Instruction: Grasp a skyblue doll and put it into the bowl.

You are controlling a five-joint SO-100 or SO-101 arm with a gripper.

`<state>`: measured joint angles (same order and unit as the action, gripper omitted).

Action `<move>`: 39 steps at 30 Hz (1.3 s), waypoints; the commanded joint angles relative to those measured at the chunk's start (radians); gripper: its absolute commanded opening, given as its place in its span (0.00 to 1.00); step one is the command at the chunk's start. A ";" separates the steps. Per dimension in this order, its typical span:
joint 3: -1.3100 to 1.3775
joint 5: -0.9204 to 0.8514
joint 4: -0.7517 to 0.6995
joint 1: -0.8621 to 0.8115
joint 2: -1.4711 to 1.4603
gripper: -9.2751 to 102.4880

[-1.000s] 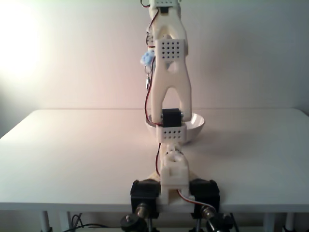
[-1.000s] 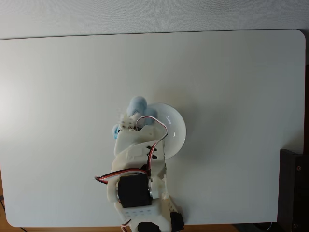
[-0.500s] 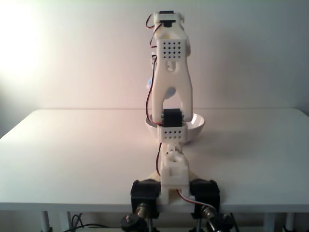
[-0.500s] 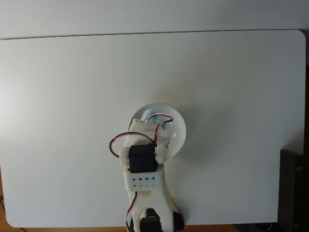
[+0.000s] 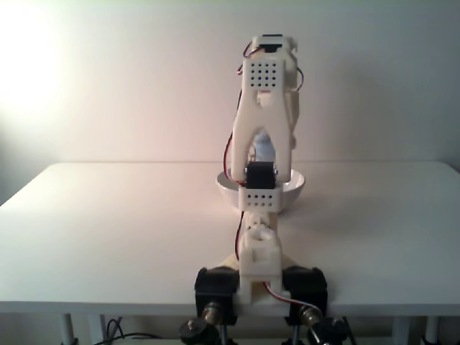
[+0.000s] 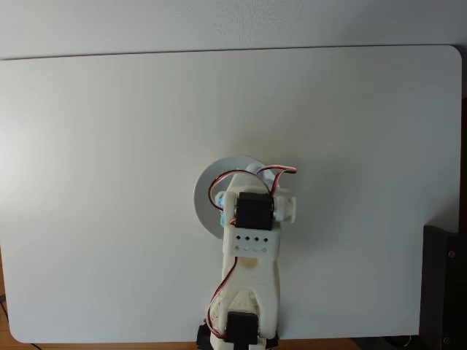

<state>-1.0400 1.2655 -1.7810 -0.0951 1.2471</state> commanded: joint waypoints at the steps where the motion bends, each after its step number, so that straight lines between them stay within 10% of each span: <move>1: 0.003 0.003 -0.051 -0.032 -0.015 0.08; 39: 0.006 0.005 -0.066 0.058 -0.181 0.15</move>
<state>-1.0400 1.2640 -1.7810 -0.0476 1.0492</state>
